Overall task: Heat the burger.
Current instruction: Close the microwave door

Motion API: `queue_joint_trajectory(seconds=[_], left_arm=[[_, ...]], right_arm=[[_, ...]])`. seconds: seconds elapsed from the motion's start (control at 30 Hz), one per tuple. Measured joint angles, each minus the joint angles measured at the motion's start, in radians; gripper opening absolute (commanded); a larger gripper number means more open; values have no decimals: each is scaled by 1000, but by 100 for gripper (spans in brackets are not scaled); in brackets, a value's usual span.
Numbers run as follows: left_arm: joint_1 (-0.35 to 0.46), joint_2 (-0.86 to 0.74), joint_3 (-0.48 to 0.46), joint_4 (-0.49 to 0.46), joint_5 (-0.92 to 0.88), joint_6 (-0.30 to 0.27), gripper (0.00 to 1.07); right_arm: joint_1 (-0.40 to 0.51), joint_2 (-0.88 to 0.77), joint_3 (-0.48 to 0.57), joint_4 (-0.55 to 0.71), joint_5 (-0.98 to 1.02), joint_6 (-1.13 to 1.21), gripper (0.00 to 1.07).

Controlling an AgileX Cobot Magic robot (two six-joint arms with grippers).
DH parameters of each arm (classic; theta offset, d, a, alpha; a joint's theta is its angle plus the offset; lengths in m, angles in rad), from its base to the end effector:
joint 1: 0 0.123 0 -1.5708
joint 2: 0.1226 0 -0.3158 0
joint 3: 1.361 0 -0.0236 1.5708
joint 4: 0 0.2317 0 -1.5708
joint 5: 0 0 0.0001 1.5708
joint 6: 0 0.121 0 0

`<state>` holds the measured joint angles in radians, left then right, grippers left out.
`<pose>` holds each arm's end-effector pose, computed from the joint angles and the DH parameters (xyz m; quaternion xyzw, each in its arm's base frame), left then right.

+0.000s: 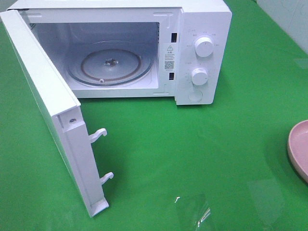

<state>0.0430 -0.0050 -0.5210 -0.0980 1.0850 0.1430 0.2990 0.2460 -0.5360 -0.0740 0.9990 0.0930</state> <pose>-0.0298 -0.0118 0.2580 0.0457 0.8505 -0.0002 0.5239 0.0121 -0.0042 0.2738 -0.0950 0.8838 0.0528 0.4550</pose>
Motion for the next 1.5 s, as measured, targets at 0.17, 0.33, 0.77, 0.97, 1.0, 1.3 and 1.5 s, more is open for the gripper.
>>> queue_joint_trajectory(seconds=[0.17, 0.33, 0.77, 0.97, 1.0, 1.3, 1.5], left_arm=[[0, 0, 0, 0, 0, 0, 98], [0, 0, 0, 0, 0, 0, 98], [0, 0, 0, 0, 0, 0, 98], [0, 0, 0, 0, 0, 0, 98], [0, 0, 0, 0, 0, 0, 98], [0, 0, 0, 0, 0, 0, 98], [0, 0, 0, 0, 0, 0, 98]], right_arm=[[-139, -144, 38, 3, -28, -8, 76], [-217, -233, 38, 3, -30, -9, 76], [-270, -250, 38, 21, -29, -9, 76], [-270, -250, 38, 21, -29, -9, 76], [-270, -250, 38, 21, -29, -9, 76], [-270, -250, 38, 21, -29, -9, 76], [-270, -250, 38, 21, -29, -9, 76]])
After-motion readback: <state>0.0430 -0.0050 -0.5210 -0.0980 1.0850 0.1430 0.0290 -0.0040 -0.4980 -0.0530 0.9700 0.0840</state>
